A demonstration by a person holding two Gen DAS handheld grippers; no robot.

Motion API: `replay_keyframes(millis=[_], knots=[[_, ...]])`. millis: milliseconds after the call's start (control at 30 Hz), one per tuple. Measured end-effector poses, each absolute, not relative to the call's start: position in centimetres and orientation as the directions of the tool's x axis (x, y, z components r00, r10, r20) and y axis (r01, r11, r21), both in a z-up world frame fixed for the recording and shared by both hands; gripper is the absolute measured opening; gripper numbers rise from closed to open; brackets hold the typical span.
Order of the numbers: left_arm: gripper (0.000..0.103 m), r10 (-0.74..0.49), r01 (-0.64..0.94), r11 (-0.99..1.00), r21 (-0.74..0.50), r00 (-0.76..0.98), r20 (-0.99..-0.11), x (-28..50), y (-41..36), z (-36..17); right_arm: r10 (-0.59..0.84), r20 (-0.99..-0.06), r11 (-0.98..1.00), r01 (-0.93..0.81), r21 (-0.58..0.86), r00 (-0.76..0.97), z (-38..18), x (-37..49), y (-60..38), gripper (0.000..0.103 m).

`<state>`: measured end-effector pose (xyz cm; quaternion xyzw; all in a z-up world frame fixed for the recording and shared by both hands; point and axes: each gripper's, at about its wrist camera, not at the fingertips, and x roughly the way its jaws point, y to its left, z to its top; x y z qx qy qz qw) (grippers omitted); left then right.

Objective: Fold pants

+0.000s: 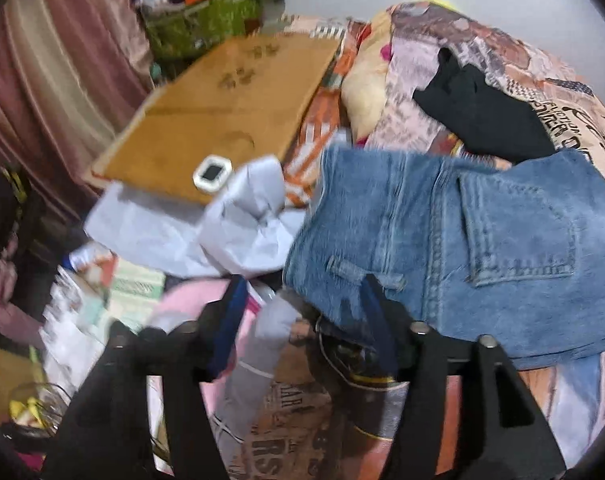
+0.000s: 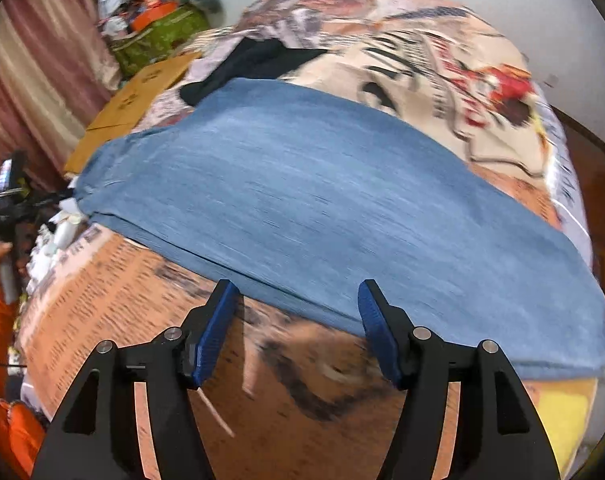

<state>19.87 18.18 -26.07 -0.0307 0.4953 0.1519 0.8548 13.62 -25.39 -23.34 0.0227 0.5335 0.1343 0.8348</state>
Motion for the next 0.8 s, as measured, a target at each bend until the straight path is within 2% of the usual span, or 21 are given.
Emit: replay_keyframes(millis=[33,133,333,433,600,667,800], knots=[[0.077,0.232,-0.285,0.953,0.100,0.477,-0.848,20.0,17.8,-25.4,0.240,-0.888,0.967,-0.176,0.184,0.391,-23.4,13.6,-26.0,0.060],[0.088,0.207,-0.252,0.965,0.079,0.537,-0.818,21.0,16.1,-23.0,0.216,-0.891,0.976,-0.085,0.199,0.399,-23.4,13.1,-28.9,0.060],[0.091,0.083,-0.107,0.994,0.026,0.581,-0.810,24.3,10.3,-20.7,0.152,-0.876,0.958,0.149,0.245,0.458,-23.1,11.1,-35.8,0.063],[0.091,0.030,-0.027,0.999,0.017,0.562,-0.827,26.0,6.7,-20.9,0.084,-0.877,0.939,0.257,0.228,0.472,-23.3,9.8,-38.6,0.065],[0.091,-0.027,0.105,0.994,0.032,0.515,-0.857,27.4,1.1,-22.3,0.054,-0.882,0.881,0.393,0.263,0.468,-24.6,7.6,-42.5,0.065],[0.091,-0.037,0.136,0.990,0.036,0.502,-0.864,27.6,-0.6,-22.8,0.067,-0.880,0.848,0.438,0.299,0.470,-25.3,6.9,-43.9,0.065],[0.091,-0.047,0.198,0.979,0.048,0.451,-0.891,28.2,-3.9,-24.4,0.175,-0.830,0.721,0.505,0.475,0.530,-26.7,5.7,-47.0,0.065]])
